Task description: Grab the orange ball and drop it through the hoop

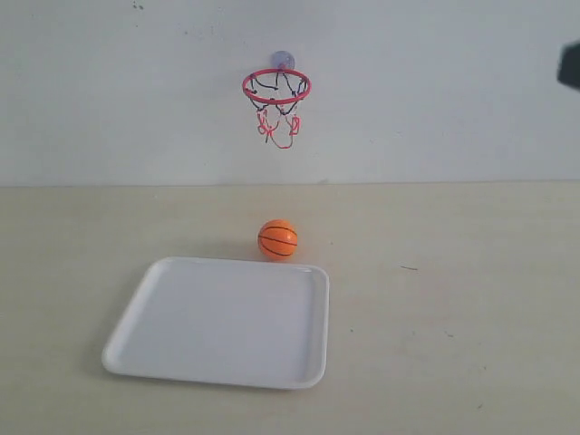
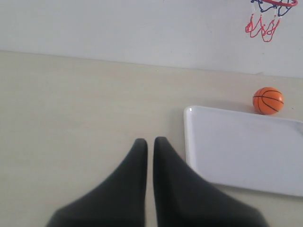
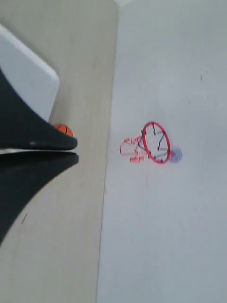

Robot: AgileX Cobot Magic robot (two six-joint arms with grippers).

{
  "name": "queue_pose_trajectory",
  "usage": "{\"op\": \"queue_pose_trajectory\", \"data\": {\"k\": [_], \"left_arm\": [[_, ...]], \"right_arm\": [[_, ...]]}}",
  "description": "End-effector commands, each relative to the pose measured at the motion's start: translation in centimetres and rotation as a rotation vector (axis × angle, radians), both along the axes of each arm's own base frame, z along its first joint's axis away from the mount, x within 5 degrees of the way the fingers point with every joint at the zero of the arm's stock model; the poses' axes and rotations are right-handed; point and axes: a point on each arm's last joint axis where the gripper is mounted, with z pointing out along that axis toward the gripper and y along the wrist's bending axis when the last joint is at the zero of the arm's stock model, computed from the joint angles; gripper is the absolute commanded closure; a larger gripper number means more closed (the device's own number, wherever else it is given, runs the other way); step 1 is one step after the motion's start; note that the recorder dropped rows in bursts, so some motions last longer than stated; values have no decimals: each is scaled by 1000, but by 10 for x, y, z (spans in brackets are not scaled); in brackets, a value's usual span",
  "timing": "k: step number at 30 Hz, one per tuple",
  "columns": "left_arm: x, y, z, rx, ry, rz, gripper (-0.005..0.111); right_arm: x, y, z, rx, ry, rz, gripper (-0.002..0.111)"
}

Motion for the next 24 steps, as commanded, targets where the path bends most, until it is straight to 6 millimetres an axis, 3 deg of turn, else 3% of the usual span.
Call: {"op": "queue_pose_trajectory", "data": {"k": [1,5,13,15,18,24], "left_arm": [[0,0,-1,1,1,-2,103],[0,0,-1,1,1,-2,103],[0,0,-1,1,1,-2,103],[0,0,-1,1,1,-2,103],[0,0,-1,1,1,-2,103],[0,0,-1,1,1,-2,103]], "right_arm": [[-41,-25,-60,37,-91,-178,109],[-78,-42,-103,67,-221,-281,109],[-104,-50,-152,99,-326,-310,109],[-105,-50,-152,100,-334,-300,109],[-106,-46,-156,-46,-339,-247,109],[-105,-45,-164,-31,-247,-236,109]]}}
